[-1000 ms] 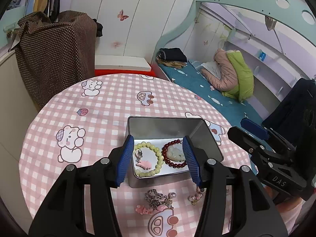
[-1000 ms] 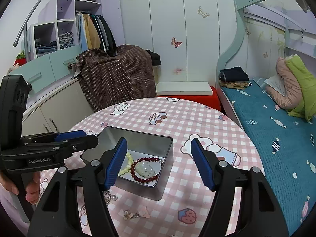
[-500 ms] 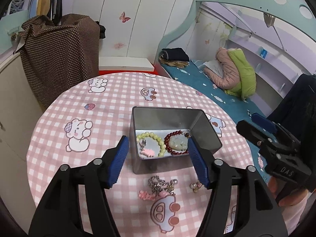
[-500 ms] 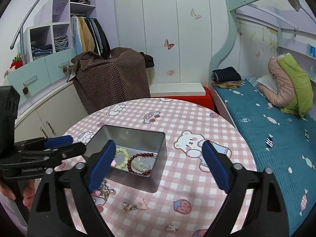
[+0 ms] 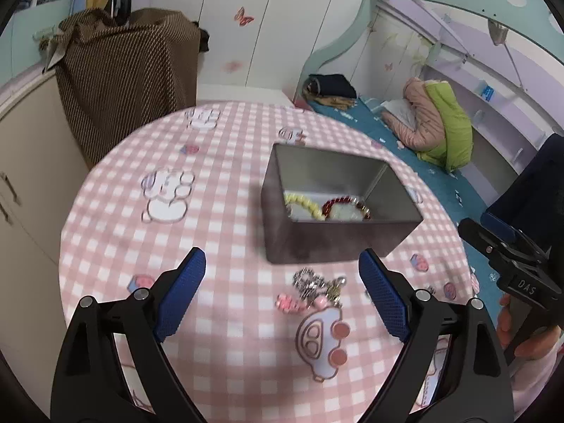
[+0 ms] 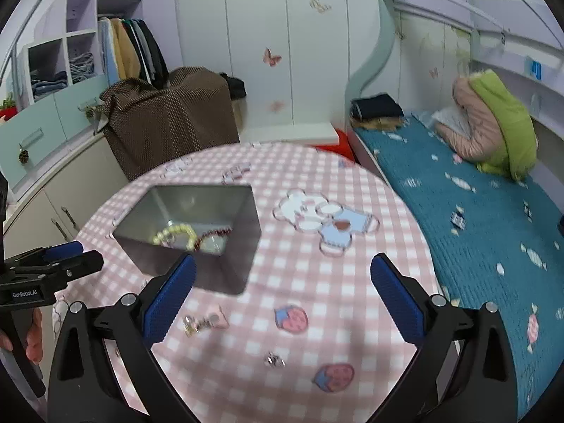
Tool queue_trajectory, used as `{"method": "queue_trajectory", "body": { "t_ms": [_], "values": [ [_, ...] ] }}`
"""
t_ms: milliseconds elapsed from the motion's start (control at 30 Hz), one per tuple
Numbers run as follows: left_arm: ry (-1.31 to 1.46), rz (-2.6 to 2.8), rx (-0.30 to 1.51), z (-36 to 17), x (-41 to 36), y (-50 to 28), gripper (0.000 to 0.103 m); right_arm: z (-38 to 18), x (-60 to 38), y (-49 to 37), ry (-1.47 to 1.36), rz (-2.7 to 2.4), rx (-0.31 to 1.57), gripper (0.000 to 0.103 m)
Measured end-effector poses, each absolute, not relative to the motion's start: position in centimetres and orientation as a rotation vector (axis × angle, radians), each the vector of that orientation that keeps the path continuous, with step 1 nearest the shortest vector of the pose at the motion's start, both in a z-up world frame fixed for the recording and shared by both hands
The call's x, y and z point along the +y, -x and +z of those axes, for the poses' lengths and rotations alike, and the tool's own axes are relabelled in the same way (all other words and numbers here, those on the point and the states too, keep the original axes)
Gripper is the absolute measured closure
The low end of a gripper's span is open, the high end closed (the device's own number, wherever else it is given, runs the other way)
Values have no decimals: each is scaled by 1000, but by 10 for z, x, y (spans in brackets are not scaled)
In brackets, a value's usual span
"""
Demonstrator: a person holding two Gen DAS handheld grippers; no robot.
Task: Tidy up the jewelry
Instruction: 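Open and withdraw both tools from the grey box, then grasp the pink bear charm with the left tool while the right tool grasps a small silver charm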
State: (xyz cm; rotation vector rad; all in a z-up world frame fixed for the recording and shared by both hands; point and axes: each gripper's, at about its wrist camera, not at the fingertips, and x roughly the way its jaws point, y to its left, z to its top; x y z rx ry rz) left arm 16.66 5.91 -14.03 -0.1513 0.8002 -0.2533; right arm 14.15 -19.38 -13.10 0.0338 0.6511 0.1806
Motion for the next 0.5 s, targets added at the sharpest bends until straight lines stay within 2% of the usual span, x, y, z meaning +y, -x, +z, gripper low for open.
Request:
{"method": "queue_trajectory", "body": {
  "t_ms": [500],
  "values": [
    [55, -284, 846, -171, 47, -151, 17, -174, -199, -132, -46, 137, 789, 8]
  ]
}}
